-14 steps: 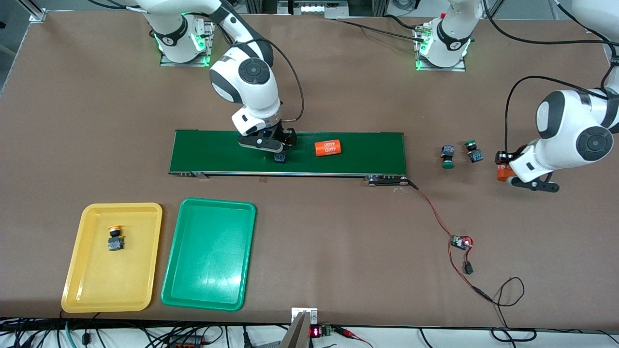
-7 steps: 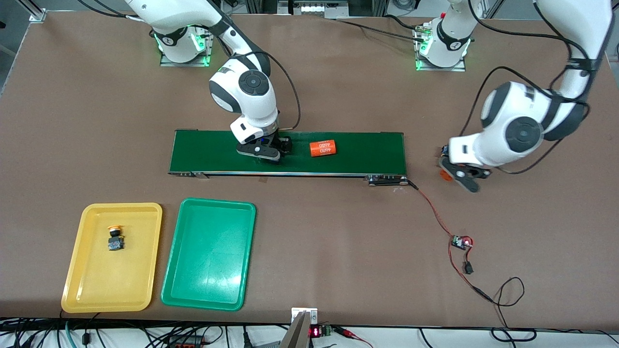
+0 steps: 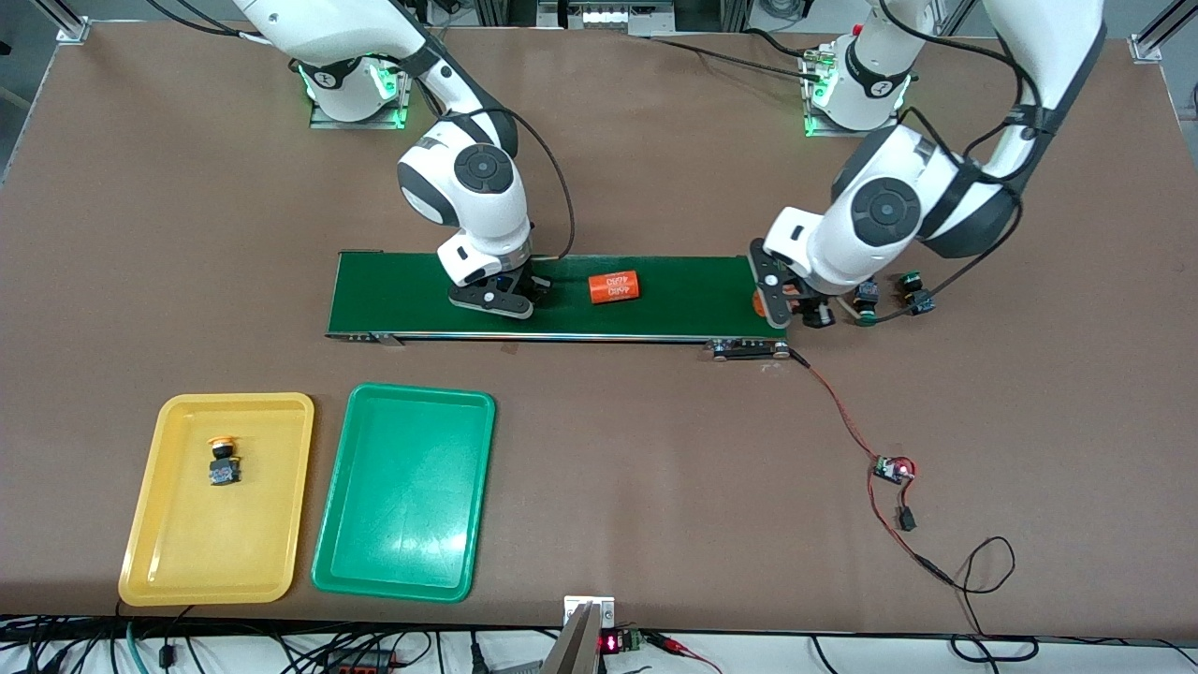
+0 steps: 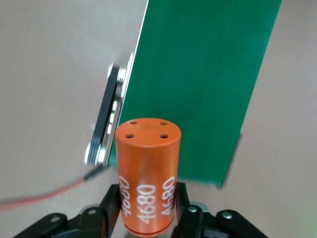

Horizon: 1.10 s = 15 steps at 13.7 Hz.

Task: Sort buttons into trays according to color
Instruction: 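Carry the button to the yellow tray while the left gripper places the cylinder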

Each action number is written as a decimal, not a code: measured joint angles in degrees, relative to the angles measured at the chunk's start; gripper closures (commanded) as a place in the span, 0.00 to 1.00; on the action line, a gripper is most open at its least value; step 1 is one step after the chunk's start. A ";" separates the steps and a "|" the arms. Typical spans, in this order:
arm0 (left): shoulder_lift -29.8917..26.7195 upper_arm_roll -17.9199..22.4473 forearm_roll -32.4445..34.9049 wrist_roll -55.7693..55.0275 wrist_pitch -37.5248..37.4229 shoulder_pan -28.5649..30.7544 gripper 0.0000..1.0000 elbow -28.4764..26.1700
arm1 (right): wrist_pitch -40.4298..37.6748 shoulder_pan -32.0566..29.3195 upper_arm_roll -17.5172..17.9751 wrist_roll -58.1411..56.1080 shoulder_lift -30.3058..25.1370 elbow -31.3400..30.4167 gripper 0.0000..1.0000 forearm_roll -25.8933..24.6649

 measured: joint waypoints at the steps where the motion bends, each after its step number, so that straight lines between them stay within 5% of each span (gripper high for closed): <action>1: 1.33 0.01 0.00 0.02 2.86 -0.35 0.56 -0.80 | -0.31 -0.03 -0.91 -0.57 -0.03 1.03 0.86 0.00; 2: 2.73 0.02 0.00 0.10 4.74 -0.66 0.12 -1.26 | -1.34 -0.11 -1.75 -1.86 -0.07 2.31 0.86 0.00; 3: 3.86 0.02 0.00 0.22 5.64 -0.93 0.00 -1.38 | -3.61 -0.20 -2.50 -3.65 -0.15 4.09 0.86 0.20; 6: 4.56 0.02 0.00 0.52 6.09 -1.18 0.00 -1.31 | -11.32 -0.29 -6.29 -15.36 -0.67 10.90 0.85 5.53; 10: 3.16 0.71 0.00 -0.46 5.05 -0.97 0.00 0.60 | -13.60 -3.14 -16.05 -38.93 -2.03 14.63 0.85 11.13; 15: 0.20 5.60 -0.02 -19.62 -0.77 -0.41 0.00 3.40 | -9.27 -16.39 -17.88 -64.49 0.43 15.29 0.85 11.22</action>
